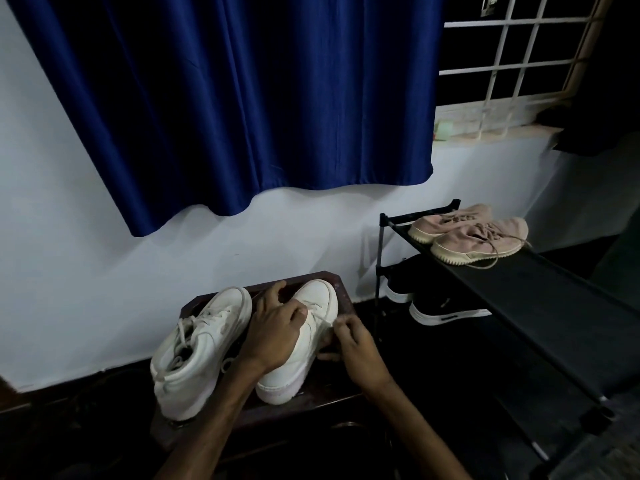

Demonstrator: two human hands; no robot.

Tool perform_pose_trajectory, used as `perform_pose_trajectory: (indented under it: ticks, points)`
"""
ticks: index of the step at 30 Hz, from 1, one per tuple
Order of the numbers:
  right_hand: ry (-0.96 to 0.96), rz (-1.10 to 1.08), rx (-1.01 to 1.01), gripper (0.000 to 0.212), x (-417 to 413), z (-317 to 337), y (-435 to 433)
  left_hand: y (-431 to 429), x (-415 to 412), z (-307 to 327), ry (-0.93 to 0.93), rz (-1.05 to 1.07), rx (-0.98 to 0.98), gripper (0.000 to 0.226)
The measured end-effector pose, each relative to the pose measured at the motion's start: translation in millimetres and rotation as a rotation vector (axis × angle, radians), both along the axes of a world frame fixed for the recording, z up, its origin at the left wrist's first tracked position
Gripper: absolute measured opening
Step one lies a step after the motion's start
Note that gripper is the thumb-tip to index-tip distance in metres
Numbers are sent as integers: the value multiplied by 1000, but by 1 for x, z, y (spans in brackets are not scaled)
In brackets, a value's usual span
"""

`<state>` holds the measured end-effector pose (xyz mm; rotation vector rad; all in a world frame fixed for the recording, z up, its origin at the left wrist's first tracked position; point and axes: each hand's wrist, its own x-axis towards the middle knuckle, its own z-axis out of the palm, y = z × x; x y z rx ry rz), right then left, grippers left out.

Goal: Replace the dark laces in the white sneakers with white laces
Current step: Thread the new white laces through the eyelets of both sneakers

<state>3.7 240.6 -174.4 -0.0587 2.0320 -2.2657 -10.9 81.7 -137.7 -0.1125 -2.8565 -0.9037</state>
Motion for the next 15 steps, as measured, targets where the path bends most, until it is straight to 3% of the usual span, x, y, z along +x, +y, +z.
perform_pose_trajectory:
  ticks: [2,5,7,9,11,15]
  points:
    - [-89,88,-64,18,11,-4,10,0,0,0,-14,-6,17,26]
    - [-71,194,197,21,5,-3,21,0,0,-1,-10,-8,45,22]
    - [58,141,458,32,-8,11,21,-2,0,0,-20,-21,59,25]
    - [242,118,714,49,-19,24,14,-3,1,0,-34,-56,3,46]
    - [362,132,884,45,-27,28,1,-5,-1,-3,-42,-62,-30,61]
    - [406,196,822,28,-28,20,3,-3,-1,-1,-59,-33,2,30]
